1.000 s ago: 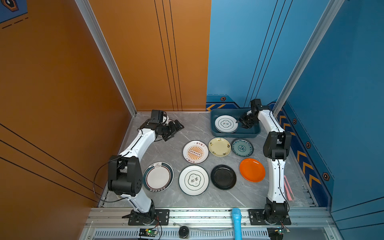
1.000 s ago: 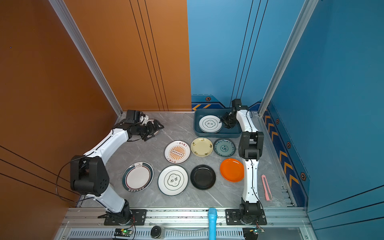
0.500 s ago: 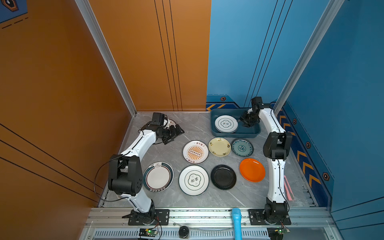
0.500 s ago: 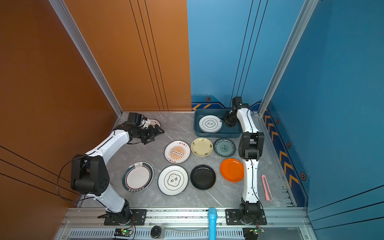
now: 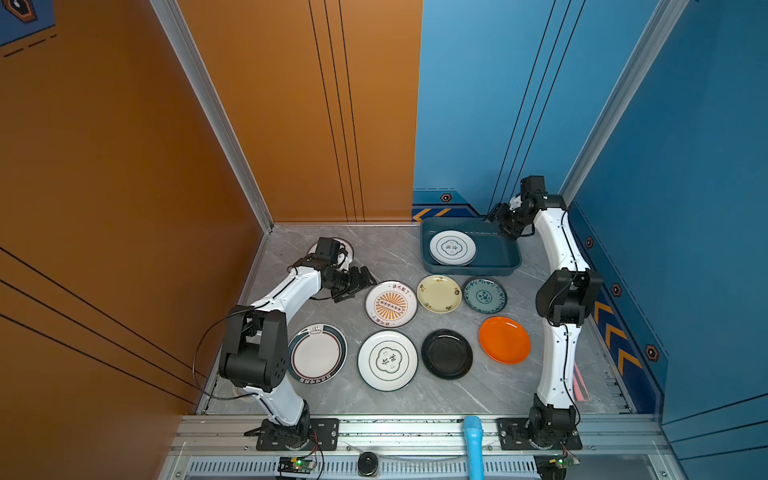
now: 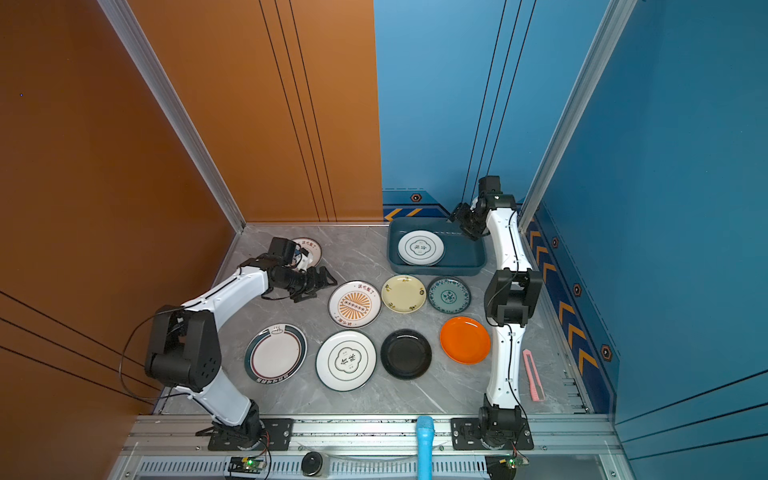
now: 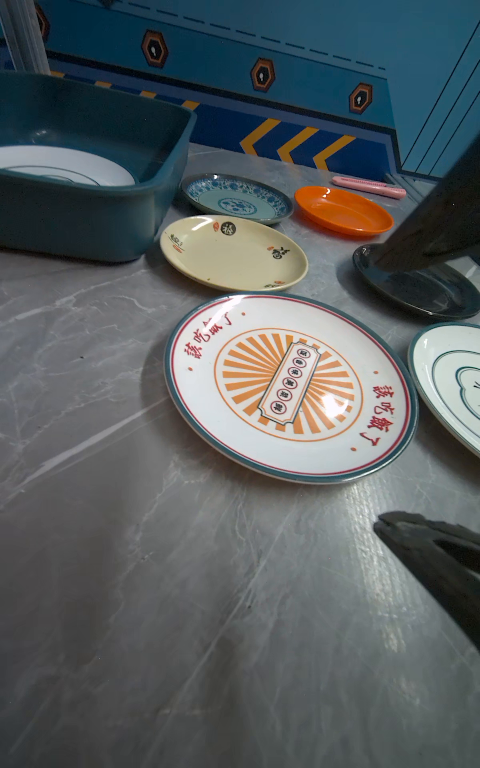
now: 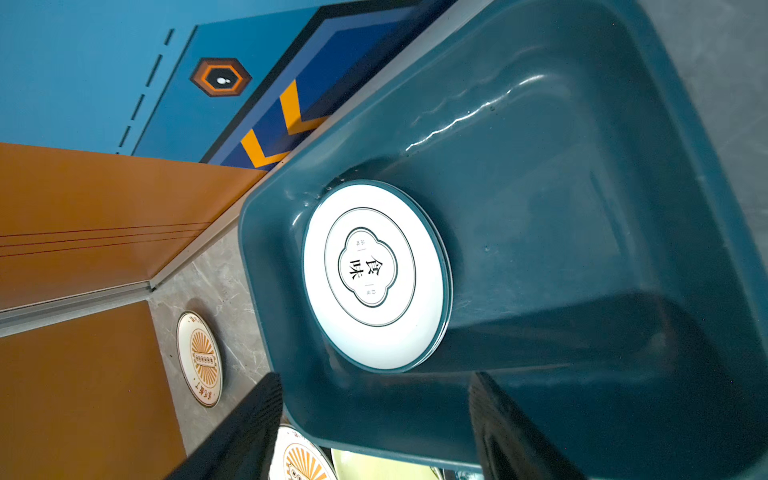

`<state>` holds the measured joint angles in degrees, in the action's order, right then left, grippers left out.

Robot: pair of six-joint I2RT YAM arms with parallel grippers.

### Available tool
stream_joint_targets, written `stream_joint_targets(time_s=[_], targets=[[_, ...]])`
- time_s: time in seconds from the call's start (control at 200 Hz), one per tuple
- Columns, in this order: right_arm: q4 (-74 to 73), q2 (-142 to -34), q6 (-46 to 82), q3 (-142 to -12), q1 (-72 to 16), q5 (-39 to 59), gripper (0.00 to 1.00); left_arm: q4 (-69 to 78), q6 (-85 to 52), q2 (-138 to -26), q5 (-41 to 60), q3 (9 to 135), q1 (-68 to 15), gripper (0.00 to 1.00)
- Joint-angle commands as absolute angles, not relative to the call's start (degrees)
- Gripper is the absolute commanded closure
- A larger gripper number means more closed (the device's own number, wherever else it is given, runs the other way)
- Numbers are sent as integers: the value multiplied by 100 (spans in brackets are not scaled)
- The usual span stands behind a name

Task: Place the plates into the plastic bin on the countertop
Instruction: 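Open and raise right gripper while left gripper grasps near sunburst plate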

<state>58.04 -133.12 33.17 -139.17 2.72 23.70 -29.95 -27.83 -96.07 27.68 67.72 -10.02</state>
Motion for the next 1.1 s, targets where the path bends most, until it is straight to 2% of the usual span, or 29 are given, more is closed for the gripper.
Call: stream_joint_targets(time_s=[0.0, 0.711, 0.731, 0.891, 1.096], targets=[[5933, -13048, 3193, -13799, 321, 2303, 26, -3128, -2663, -9485, 2856, 6575, -1111, 7], [5924, -12779, 3085, -13456, 369, 2355, 30, -1994, -3178, -9547, 2898, 5364, -1354, 13], [5924, -12779, 3085, -13456, 369, 2360, 30, -1952, -3183, -9573, 2924, 5357, -1354, 17], [5924, -12779, 3102, -13447, 378, 2382, 30, -1697, -3277, -9741, 2979, 5283, -1358, 26], [5924, -12763, 3094, -13447, 422, 2408, 30, -1503, -3344, -9874, 2937, 5171, -1379, 41]])
